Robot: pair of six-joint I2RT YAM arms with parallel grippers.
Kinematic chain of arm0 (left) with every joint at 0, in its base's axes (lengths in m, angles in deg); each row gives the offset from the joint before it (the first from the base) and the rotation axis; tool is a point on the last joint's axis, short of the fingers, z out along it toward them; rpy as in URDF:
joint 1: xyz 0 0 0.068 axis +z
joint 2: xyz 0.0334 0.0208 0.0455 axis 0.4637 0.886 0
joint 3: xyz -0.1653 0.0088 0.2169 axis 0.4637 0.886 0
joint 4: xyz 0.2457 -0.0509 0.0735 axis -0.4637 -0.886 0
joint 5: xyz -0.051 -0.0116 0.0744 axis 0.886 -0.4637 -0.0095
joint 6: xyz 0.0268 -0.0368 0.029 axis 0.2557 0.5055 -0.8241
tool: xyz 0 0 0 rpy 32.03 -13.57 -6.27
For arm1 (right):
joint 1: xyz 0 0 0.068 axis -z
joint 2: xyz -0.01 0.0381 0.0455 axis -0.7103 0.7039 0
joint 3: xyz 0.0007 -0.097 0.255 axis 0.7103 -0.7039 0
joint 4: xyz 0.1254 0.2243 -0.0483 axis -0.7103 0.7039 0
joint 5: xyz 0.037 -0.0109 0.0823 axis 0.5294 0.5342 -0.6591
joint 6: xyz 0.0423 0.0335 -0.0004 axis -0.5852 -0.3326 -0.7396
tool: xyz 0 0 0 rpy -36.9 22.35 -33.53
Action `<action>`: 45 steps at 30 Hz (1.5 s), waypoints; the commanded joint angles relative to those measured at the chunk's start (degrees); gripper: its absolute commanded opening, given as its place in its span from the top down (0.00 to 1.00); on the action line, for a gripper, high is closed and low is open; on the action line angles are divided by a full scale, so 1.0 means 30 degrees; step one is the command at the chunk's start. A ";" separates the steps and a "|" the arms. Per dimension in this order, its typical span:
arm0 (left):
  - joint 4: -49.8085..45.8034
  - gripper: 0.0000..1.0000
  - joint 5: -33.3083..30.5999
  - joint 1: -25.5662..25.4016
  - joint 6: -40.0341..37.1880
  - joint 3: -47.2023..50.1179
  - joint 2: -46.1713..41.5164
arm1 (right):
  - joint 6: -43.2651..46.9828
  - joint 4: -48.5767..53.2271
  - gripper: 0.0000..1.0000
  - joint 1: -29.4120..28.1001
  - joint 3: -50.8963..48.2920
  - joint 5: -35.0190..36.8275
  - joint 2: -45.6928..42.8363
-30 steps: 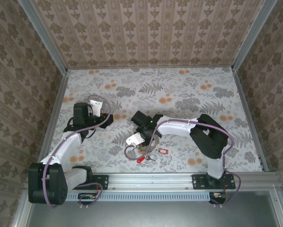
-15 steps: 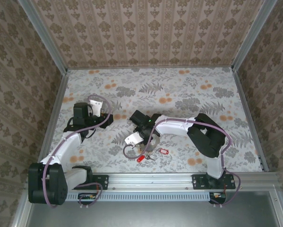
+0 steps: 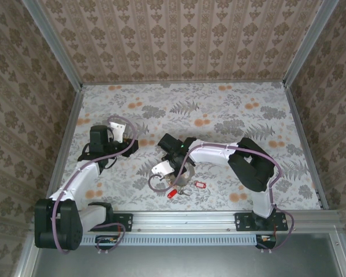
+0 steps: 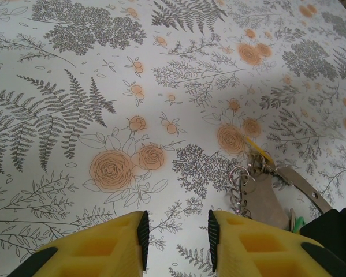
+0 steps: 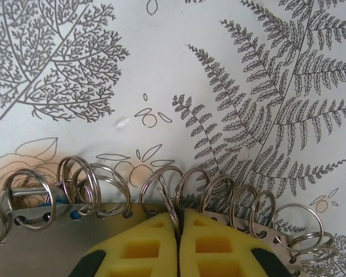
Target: Put the keys on the keyring
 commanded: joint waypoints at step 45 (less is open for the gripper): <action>-0.2099 0.73 0.5771 -0.8791 -1.3072 -0.6379 0.5763 | -1.6512 -1.4553 1.00 0.6593 -1.0916 -0.8611 -1.1557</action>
